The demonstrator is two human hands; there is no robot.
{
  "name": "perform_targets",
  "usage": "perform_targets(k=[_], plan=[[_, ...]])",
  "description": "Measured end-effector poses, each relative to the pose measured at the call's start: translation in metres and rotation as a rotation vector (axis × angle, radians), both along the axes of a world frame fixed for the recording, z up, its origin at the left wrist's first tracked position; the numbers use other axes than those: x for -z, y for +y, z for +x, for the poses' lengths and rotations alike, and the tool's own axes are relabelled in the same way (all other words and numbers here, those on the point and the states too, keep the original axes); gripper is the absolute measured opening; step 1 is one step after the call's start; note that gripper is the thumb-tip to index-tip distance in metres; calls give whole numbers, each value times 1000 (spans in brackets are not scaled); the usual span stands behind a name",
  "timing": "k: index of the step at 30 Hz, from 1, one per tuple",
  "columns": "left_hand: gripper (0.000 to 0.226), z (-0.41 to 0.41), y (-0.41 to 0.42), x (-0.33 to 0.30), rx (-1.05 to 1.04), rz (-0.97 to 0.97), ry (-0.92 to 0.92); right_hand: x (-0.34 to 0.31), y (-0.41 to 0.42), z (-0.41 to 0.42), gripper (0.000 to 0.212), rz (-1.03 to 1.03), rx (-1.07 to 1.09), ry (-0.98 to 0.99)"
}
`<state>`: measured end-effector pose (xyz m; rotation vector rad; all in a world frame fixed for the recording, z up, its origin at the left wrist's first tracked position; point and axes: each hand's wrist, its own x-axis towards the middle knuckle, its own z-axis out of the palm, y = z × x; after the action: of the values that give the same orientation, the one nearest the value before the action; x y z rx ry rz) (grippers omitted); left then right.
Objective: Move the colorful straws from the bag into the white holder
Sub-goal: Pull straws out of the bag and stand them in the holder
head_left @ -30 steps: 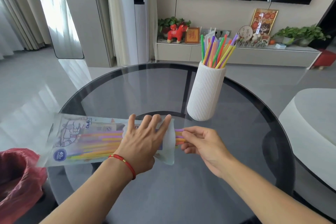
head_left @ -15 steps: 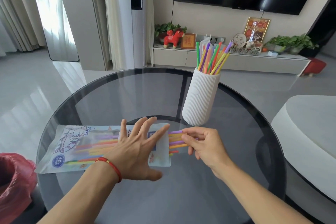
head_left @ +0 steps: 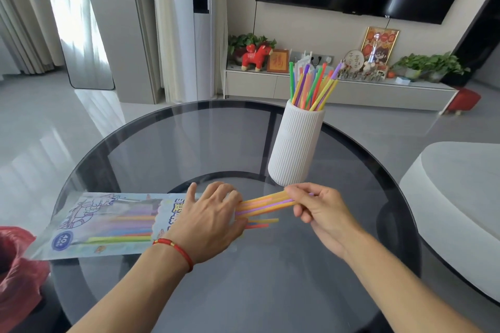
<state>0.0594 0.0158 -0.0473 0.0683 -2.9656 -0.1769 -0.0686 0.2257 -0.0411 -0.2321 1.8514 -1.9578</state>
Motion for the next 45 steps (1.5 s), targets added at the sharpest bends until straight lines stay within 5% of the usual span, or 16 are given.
perform_targets(k=[7,10,12,19,24,28,32,36,45], plan=[[48,2,3,1,-44,-111,-78,-9,5,-3,11,-227,77,-105],[61,2,4,-2,-16,-96,-40,-7,-4,9,53,-311,-59,-152],[58,1,4,0,-25,-114,-43,-3,-14,18,64,-342,-125,-184],[51,0,8,5,-65,-127,-83,4,-39,33,16,-180,-7,-103],[51,1,2,6,-78,-142,-97,-6,-21,21,15,-234,94,-111],[52,1,14,9,-18,-119,-123,3,-31,36,33,-58,-52,19],[30,1,6,12,-73,-30,-116,-11,-19,16,31,2,108,172],[34,0,4,15,-71,21,-146,-33,15,-7,32,11,199,279],[31,0,6,17,-61,-1,-145,-85,7,-31,27,735,103,766]])
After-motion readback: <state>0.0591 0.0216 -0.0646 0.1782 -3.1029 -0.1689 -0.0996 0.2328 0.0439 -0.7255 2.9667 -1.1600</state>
